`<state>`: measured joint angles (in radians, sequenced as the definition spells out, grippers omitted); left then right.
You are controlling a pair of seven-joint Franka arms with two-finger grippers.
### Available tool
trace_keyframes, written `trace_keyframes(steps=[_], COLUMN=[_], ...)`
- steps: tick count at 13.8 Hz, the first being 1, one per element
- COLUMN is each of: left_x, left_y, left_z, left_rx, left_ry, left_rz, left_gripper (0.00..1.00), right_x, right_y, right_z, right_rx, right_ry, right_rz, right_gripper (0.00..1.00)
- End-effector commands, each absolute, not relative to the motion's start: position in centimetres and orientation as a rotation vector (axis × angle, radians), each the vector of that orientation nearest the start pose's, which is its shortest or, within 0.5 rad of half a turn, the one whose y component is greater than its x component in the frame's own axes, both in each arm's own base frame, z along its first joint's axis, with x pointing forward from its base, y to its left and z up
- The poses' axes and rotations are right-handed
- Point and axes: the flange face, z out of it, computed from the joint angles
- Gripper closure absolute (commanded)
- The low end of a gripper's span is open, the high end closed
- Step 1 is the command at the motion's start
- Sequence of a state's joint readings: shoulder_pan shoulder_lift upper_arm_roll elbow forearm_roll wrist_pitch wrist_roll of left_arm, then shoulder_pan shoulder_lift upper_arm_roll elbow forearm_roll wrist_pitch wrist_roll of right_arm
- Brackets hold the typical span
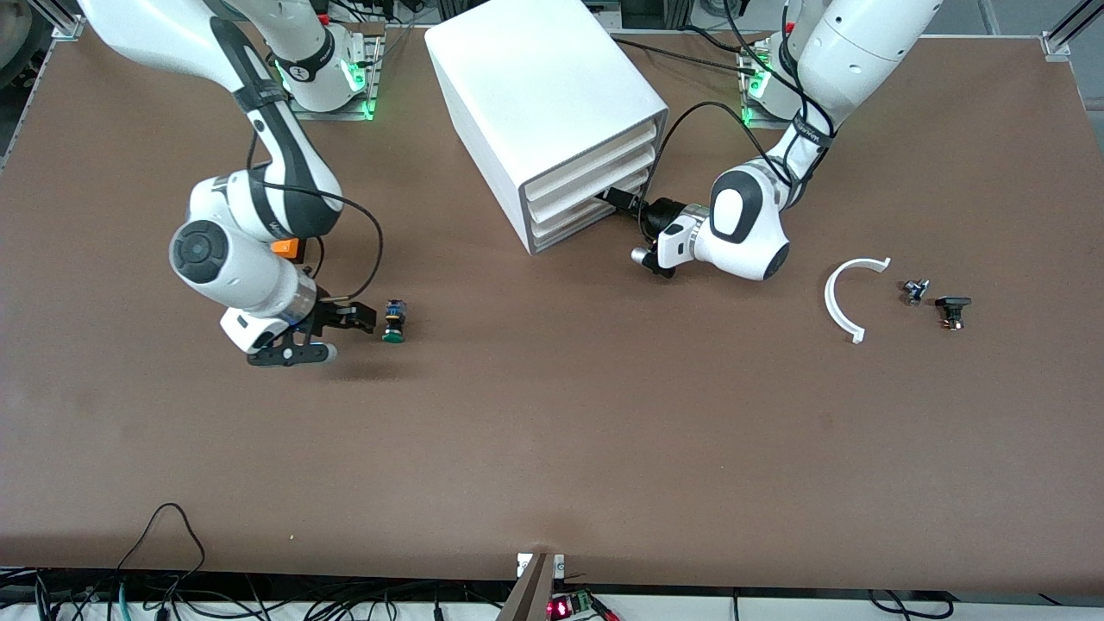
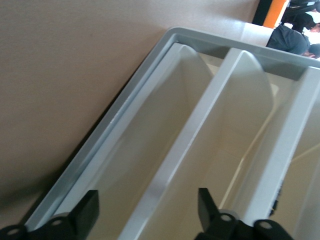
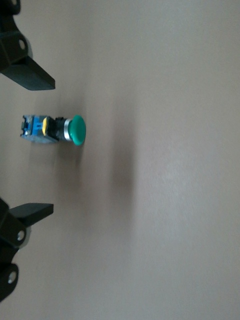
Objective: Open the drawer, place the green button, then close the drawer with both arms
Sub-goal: 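Grip the drawer handle with the left gripper while the right gripper reaches the button, then pull the drawer open with the left gripper while the right gripper grasps the button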
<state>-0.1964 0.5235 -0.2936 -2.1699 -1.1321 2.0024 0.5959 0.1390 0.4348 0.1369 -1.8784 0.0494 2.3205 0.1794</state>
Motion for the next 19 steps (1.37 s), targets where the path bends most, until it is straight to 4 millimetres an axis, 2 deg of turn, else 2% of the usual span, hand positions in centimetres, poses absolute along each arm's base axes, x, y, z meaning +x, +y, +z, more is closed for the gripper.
trace_keyframes(steps=[1,2,3,4,5,7,9,11,13,14,15,16,18,19], left_x=[40.7,40.5,40.3,40.2,40.3,41.5,45.5,49.1,51.7,52.6,52.9,53.4,53.7,54.3], left_y=[-30.6,-30.9,-31.1,-31.1,-31.1,-29.7,-24.6,-20.5,-18.0,-17.2,-16.5,-15.8,-15.7,-15.2], left_z=[14.6,14.5,14.4,14.4,14.4,14.4,14.9,16.0,17.0,17.8,18.5,19.5,20.4,21.7], left_rx=[2.077,2.078,2.079,2.079,2.08,2.094,2.145,2.173,2.208,2.225,2.227,2.228,2.238,2.286], left_ry=[-0.205,-0.211,-0.215,-0.214,-0.215,-0.191,-0.108,-0.034,-0.038,-0.039,-0.044,-0.033,-0.039,-0.067], left_rz=[-0.634,-0.634,-0.638,-0.639,-0.637,-0.611,-0.511,-0.416,-0.352,-0.332,-0.308,-0.286,-0.261,-0.202], left_gripper=[0.49,0.52,0.61,0.78,1.0,1.0,1.0,1.0,1.0,0.68,0.04,0.0,0.0,0.0], right_x=[60.8,60.5,60.2,59.9,59.5,58.8,58.2,57.7,57.4,57.2,57.2,57.0,56.6,56.6], right_y=[18.7,19.4,19.7,19.9,19.8,19.5,19.4,19.4,19.3,19.3,19.4,19.7,20.5,20.5], right_z=[26.9,26.5,26.1,25.7,25.2,23.8,22.9,22.3,22.0,21.8,21.8,21.7,21.0,20.6], right_rx=[-3.044,-3.046,-3.047,-3.047,-3.046,-3.047,-3.044,-3.046,-3.049,-3.05,-3.051,-3.05,-3.051,-3.05], right_ry=[-0.093,-0.113,-0.122,-0.126,-0.124,-0.12,-0.12,-0.122,-0.122,-0.122,-0.129,-0.138,-0.154,-0.152], right_rz=[0.006,0.015,0.027,0.027,0.028,0.018,-0.008,0.004,0.015,0.022,0.023,0.026,0.046,0.054], right_gripper=[0.0,0.0,0.0,0.0,0.0,0.0,0.0,0.0,0.0,0.0,0.0,0.0,0.0,0.0])
